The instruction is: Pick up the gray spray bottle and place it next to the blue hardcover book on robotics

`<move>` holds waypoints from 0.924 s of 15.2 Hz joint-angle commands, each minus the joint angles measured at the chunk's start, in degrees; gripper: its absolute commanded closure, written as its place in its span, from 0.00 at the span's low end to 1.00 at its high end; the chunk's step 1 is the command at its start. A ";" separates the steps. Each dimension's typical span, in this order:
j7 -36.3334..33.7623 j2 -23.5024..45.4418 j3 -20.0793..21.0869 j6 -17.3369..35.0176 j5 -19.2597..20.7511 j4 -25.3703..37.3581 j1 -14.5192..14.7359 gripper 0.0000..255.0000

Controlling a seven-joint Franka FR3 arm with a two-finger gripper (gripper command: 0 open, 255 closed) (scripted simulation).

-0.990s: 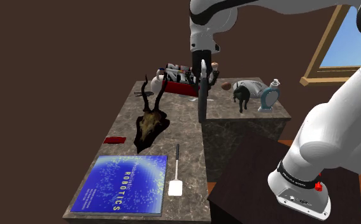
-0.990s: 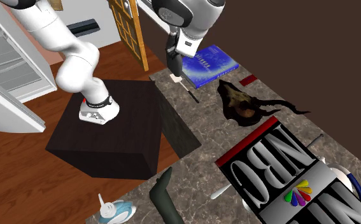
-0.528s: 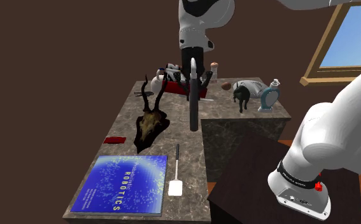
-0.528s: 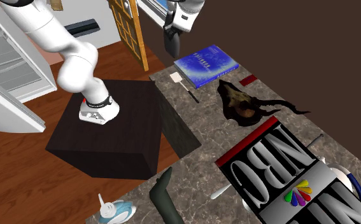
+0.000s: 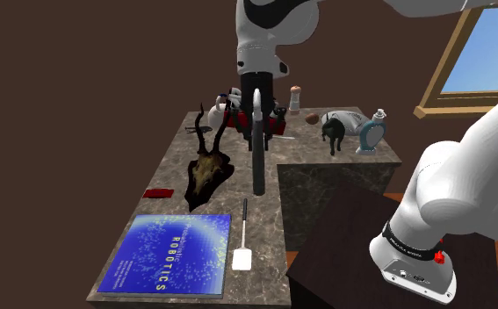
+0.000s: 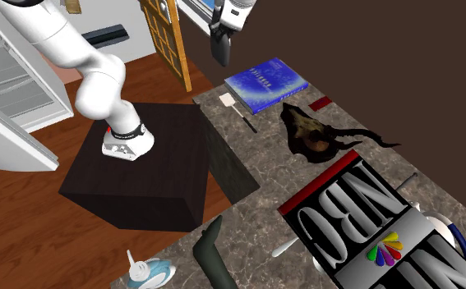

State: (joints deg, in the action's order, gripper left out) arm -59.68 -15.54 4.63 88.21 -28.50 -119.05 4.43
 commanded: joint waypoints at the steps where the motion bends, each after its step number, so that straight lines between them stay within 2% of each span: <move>1: 0.56 0.17 0.10 1.28 -0.04 -1.21 0.01 1.00; 14: 4.45 1.91 0.83 10.23 -0.67 -9.19 0.24 1.00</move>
State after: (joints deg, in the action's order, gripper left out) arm -55.54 -13.99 5.40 97.71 -29.11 -127.84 4.64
